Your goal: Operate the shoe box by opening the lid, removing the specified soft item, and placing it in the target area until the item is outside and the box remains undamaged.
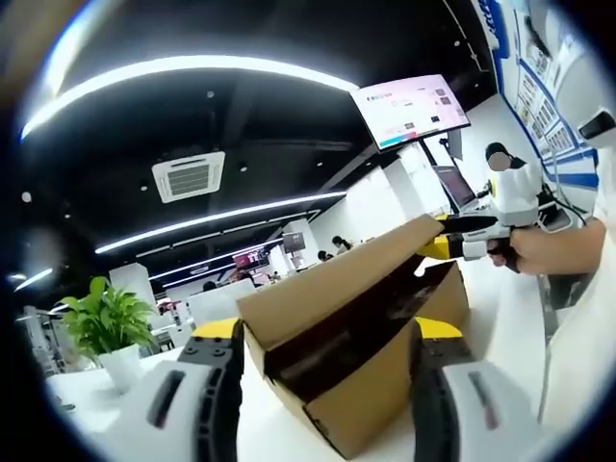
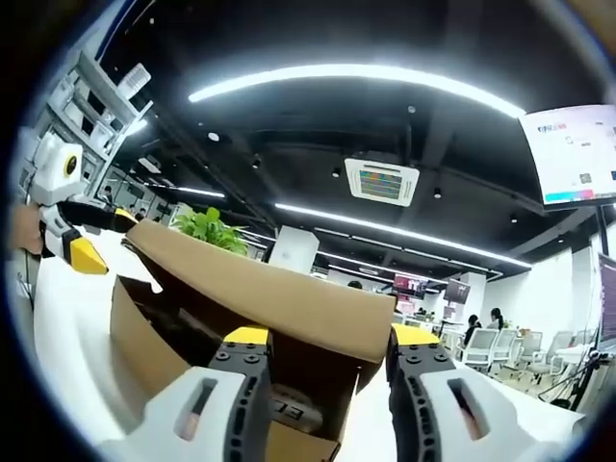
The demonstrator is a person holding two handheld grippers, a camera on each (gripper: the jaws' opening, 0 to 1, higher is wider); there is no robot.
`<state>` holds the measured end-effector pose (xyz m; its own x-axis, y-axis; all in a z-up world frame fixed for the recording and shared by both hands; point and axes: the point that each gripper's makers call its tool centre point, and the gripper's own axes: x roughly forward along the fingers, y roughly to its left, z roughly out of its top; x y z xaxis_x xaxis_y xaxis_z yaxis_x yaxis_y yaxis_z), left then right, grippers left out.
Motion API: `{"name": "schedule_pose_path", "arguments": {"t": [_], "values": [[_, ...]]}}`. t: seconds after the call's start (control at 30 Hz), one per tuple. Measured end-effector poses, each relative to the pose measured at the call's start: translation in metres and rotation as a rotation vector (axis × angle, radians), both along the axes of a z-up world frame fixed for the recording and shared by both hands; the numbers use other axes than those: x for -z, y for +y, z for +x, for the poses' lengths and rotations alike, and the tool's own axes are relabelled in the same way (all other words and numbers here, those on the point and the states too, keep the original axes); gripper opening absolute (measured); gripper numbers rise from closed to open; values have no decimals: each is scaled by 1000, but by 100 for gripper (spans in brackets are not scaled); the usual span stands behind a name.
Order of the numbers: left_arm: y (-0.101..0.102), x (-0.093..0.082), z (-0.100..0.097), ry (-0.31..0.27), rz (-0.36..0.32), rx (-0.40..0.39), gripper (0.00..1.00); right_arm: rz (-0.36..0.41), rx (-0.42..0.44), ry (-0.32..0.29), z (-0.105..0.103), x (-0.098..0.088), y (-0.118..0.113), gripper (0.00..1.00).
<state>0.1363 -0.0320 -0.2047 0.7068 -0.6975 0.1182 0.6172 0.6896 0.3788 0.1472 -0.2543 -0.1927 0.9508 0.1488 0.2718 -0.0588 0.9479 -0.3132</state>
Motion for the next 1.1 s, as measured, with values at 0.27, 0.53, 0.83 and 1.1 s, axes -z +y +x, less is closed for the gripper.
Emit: {"name": "schedule_pose_path", "arguments": {"t": [0.27, 0.53, 0.83, 1.1], "values": [[2, -12, -2, 40, -79, 55, 72, 2, -7, 9, 2, -7, -2, 42], [6, -13, -3, 14, -35, 48, 67, -44, 44, -11, 6, -14, -12, 27], [5, -12, -4, 5, -11, 50, 67, -76, 64, -11, 11, -17, -19, 21], [6, -11, -3, -4, 19, 40, 66, 31, 53, 20, 15, -16, -33, 7]]}}
